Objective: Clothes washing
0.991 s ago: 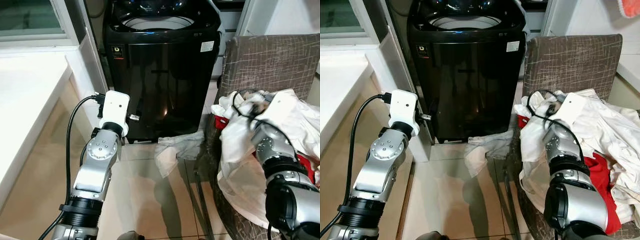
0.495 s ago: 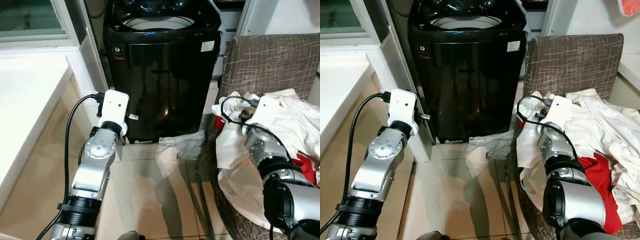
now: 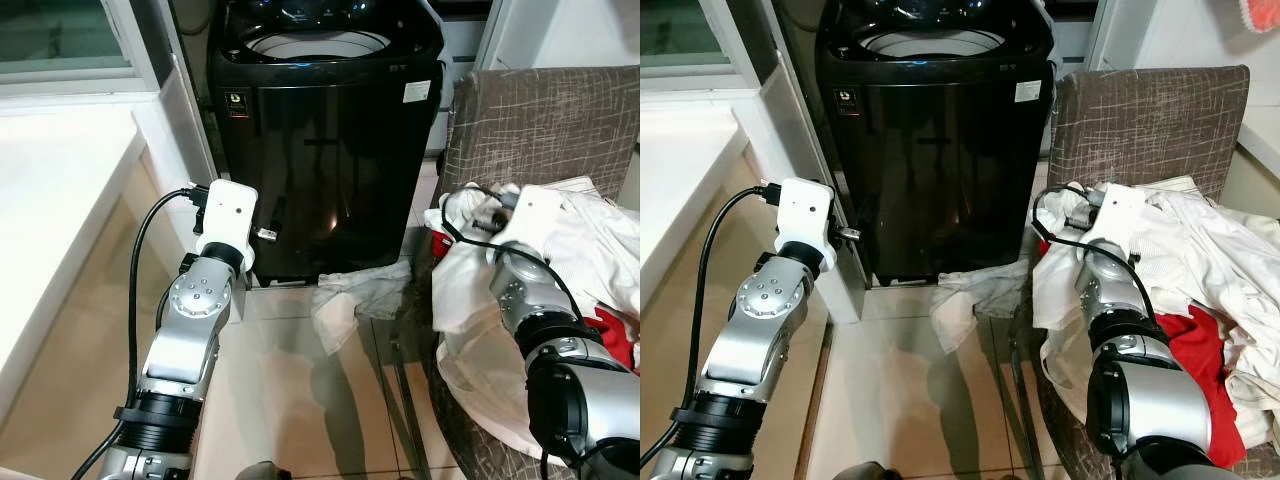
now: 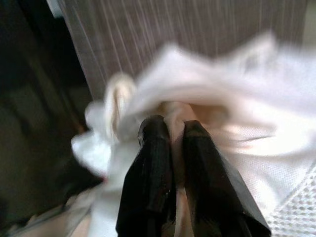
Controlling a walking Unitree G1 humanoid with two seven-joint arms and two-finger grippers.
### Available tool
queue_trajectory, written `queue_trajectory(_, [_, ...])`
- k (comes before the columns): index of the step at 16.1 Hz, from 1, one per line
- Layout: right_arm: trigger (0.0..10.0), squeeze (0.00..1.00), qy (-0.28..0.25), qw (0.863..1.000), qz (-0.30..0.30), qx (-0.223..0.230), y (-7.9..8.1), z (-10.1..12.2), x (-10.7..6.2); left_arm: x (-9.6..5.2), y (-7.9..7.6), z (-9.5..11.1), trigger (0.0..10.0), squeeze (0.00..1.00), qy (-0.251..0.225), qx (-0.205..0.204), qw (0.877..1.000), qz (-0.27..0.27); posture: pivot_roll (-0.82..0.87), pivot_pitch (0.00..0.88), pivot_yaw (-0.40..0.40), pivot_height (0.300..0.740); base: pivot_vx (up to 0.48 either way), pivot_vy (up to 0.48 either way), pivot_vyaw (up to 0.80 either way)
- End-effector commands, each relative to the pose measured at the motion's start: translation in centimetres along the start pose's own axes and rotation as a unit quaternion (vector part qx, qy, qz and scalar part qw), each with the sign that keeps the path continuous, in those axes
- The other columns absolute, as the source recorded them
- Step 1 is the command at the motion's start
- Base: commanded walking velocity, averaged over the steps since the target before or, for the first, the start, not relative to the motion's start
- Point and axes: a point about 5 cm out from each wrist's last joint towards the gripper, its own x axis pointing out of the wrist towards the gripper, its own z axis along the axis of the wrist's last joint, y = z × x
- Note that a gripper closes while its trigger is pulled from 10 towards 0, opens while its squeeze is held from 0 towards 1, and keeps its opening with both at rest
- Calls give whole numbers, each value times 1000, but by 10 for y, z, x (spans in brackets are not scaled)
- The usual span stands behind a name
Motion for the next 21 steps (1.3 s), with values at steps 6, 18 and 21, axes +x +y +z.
queue_trajectory(6, [0, 0, -138, 989, -47, -30, -15, 47, 2, 3, 4, 6, 10000, 0, -6, 3, 1000, 2, -65, 0, 55, 740, 0, 0, 0])
queue_trajectory(18, [0, 0, -396, 915, -67, -20, -59, 226, -14, 7, 3, 8, 10000, 0, -11, 2, 1000, -2, -78, 0, 57, 740, 0, 0, 0])
queue_trajectory(21, [0, 0, -257, 961, 83, 57, -6, 166, 4, 8, 2, 7, 10000, 0, -9, -1, 1000, 3, -76, 0, 46, 740, 0, 0, 0])
